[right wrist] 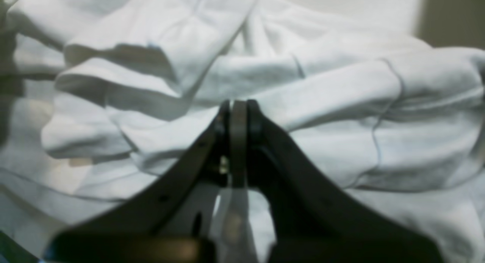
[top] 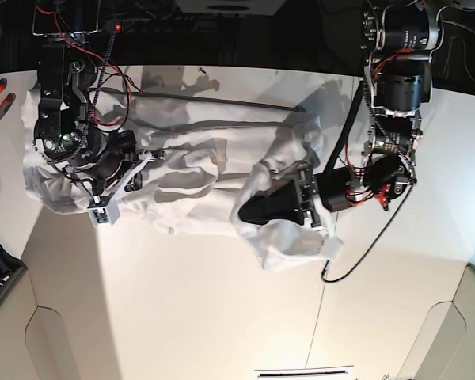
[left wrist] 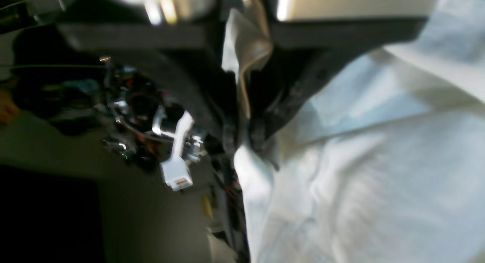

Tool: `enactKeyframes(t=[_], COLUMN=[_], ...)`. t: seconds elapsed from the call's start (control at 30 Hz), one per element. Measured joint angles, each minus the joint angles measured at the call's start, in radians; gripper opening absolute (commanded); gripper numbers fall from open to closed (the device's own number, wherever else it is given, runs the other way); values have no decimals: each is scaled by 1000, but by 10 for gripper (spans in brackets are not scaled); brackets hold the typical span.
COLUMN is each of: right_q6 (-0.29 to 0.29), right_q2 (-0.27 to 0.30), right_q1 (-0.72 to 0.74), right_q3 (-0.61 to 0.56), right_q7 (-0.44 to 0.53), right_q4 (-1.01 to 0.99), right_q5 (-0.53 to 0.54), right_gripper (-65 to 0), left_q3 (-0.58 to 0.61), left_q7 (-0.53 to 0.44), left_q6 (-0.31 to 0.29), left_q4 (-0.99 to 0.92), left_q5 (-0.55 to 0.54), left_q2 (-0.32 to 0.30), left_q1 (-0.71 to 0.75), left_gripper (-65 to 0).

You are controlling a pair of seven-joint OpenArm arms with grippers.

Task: Layout the t-shirt on the table in an organized manner, then fold the t-shirt properly
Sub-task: 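Fold the grasped shirt end with the left gripper toward the right gripper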

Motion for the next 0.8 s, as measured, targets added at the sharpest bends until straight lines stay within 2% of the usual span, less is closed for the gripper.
enactKeyframes(t=[0.33, 0.53, 0.6, 0.7, 0.8], right_q6=[0, 0, 0, 0, 0], right_q2=[0, 0, 0, 0, 0], right_q1=[0, 31, 54, 78, 86], right_q3=[0, 0, 0, 0, 0], right_q7=[2, -7, -26, -58, -66], right_q4=[0, 2, 15, 50, 106], right_q5=[0, 23, 38, 51, 53], right_gripper=[-650, -650, -650, -650, -650], left_q3=[151, 181, 181, 180, 182], left_q7=[-4, -11, -44, -101, -101], left_q6=[0, 0, 0, 0, 0], left_q4=[0, 0, 0, 0, 0], left_q5=[-1, 0, 1, 101, 119], left_q2=[130, 155, 160, 159, 160], left_q1=[-39, -38, -38, -40, -34], left_gripper=[-650, -650, -650, -650, -650])
